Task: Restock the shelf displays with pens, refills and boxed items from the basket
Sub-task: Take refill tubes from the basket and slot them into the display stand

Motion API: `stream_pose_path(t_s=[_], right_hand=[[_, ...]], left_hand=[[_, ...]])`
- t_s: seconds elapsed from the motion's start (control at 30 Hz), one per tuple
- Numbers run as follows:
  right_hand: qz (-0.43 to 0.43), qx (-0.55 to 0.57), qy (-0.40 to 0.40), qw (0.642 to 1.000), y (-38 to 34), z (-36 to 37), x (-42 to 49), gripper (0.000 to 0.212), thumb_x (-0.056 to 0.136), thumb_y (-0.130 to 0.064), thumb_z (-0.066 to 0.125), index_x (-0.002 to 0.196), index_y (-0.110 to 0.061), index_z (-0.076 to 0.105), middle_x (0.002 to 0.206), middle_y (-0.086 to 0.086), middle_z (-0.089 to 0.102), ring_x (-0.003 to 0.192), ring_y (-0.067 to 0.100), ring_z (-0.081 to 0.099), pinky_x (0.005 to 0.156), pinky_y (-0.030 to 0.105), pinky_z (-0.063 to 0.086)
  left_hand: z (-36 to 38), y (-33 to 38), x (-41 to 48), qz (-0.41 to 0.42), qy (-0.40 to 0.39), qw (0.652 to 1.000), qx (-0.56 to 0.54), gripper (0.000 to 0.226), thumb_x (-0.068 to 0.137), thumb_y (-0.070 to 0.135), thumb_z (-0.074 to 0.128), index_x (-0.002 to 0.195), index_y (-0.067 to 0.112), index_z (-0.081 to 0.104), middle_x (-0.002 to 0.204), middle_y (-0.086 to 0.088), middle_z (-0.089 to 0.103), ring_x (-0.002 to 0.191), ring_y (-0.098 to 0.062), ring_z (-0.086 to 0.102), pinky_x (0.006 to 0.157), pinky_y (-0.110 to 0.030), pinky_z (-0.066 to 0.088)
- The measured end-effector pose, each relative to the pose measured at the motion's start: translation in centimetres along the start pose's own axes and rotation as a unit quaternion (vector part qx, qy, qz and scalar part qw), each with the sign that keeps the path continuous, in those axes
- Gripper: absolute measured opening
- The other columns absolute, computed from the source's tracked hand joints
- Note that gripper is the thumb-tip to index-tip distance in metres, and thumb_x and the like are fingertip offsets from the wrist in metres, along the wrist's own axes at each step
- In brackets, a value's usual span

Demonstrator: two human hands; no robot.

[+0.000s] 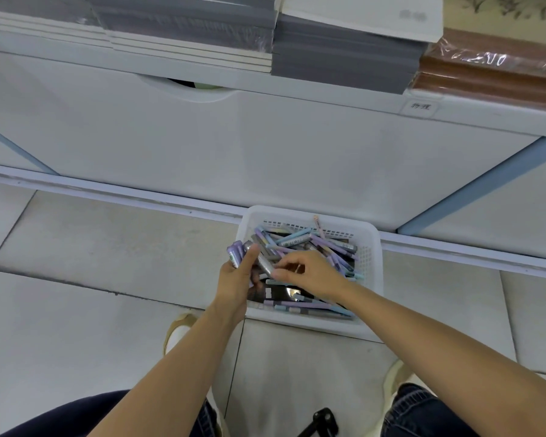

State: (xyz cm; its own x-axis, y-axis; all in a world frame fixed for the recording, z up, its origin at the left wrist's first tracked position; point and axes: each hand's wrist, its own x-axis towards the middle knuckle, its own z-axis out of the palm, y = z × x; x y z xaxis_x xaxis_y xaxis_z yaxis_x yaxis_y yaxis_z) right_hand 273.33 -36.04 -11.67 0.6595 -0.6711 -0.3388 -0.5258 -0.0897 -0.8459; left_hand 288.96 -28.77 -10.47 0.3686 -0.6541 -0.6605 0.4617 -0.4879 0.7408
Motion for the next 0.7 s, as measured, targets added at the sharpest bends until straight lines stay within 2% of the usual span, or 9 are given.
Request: stream_pose_path(t_s=[0.07,0.17,0.23,0.3,0.43,0.5,0.57,0.63,0.7], right_hand=[[-0.017,-0.011,0.057,0.998,0.6,-1.4,0.6,0.012,0.091,-0.042,0.060,0.092,-0.036,0.070,0.079,-0.013,0.066,0.071,0.002,0.057,0.065,0.026,0.047],[-0.024,-0.086,0.130,0.987,2.2,-3.4,2.0,0.014,0.094,-0.030,0.060,0.102,-0.026,0.070,0.087,-0.015,0.060,0.081,0.001,0.053,0.072,0.022,0.043],[-0.014,-0.198,0.118,0.973,3.3,-4.2,3.1,0.022,0.093,-0.021,0.062,0.114,-0.020,0.067,0.097,-0.007,0.059,0.097,0.013,0.052,0.082,0.026,0.041],[-0.010,-0.304,0.087,0.949,4.0,-4.4,4.2,0.028,0.092,-0.018,0.060,0.120,-0.018,0.065,0.111,-0.001,0.062,0.109,0.019,0.048,0.090,0.030,0.039],[-0.018,-0.423,0.063,0.904,3.9,-3.3,5.5,0.028,0.091,-0.026,0.061,0.118,-0.021,0.063,0.114,-0.004,0.062,0.111,0.018,0.044,0.090,0.032,0.034],[-0.016,-0.434,0.058,0.899,4.0,-2.8,5.7,0.028,0.090,-0.029,0.062,0.117,-0.022,0.063,0.112,-0.005,0.062,0.109,0.018,0.044,0.089,0.032,0.032],[-0.015,-0.411,0.072,0.909,4.1,-3.0,5.5,0.026,0.090,-0.032,0.063,0.115,-0.024,0.065,0.110,-0.006,0.063,0.107,0.017,0.044,0.088,0.032,0.031],[-0.017,-0.346,0.102,0.932,4.0,-3.7,5.2,0.028,0.089,-0.036,0.065,0.114,-0.023,0.068,0.108,-0.005,0.063,0.107,0.017,0.045,0.088,0.031,0.033],[-0.018,-0.239,0.124,0.963,3.4,-4.6,4.7,0.030,0.087,-0.035,0.068,0.113,-0.019,0.070,0.104,-0.003,0.062,0.102,0.015,0.048,0.087,0.029,0.036]], left_hand=[[0.4,0.4,0.5,0.010,0.008,1.000,0.008,0.028,0.093,0.031,0.062,0.083,0.005,0.061,0.063,-0.010,0.054,0.049,-0.014,0.048,0.052,-0.028,0.044],[0.6,0.6,1.0,0.010,0.005,1.000,0.015,0.027,0.095,0.030,0.059,0.091,0.003,0.063,0.067,-0.006,0.065,0.047,-0.009,0.061,0.045,-0.021,0.048],[0.6,0.4,1.2,0.005,-0.011,1.000,0.024,0.029,0.097,0.030,0.057,0.095,0.002,0.063,0.065,-0.003,0.068,0.050,-0.010,0.065,0.046,-0.021,0.051],[0.7,0.0,1.6,0.002,-0.022,0.999,0.047,0.030,0.097,0.033,0.056,0.100,0.004,0.064,0.074,-0.005,0.071,0.061,-0.014,0.069,0.053,-0.025,0.057],[0.7,-0.7,2.3,-0.009,-0.042,0.998,0.056,0.030,0.096,0.035,0.055,0.112,0.011,0.064,0.092,-0.010,0.075,0.080,-0.021,0.073,0.066,-0.030,0.060],[0.7,-0.8,2.5,-0.015,-0.050,0.997,0.058,0.032,0.096,0.035,0.055,0.112,0.010,0.064,0.090,-0.009,0.075,0.081,-0.023,0.073,0.069,-0.031,0.060],[0.6,-0.9,2.7,-0.012,-0.054,0.997,0.055,0.030,0.096,0.033,0.055,0.110,0.007,0.064,0.084,-0.007,0.075,0.077,-0.021,0.073,0.067,-0.030,0.060],[0.7,-0.7,2.7,-0.005,-0.056,0.997,0.053,0.027,0.096,0.032,0.056,0.106,0.008,0.065,0.084,-0.008,0.075,0.077,-0.023,0.073,0.068,-0.033,0.060],[0.9,-0.1,2.3,0.006,-0.053,0.997,0.052,0.023,0.095,0.031,0.058,0.095,0.008,0.065,0.072,-0.004,0.073,0.065,-0.020,0.069,0.062,-0.032,0.058]])
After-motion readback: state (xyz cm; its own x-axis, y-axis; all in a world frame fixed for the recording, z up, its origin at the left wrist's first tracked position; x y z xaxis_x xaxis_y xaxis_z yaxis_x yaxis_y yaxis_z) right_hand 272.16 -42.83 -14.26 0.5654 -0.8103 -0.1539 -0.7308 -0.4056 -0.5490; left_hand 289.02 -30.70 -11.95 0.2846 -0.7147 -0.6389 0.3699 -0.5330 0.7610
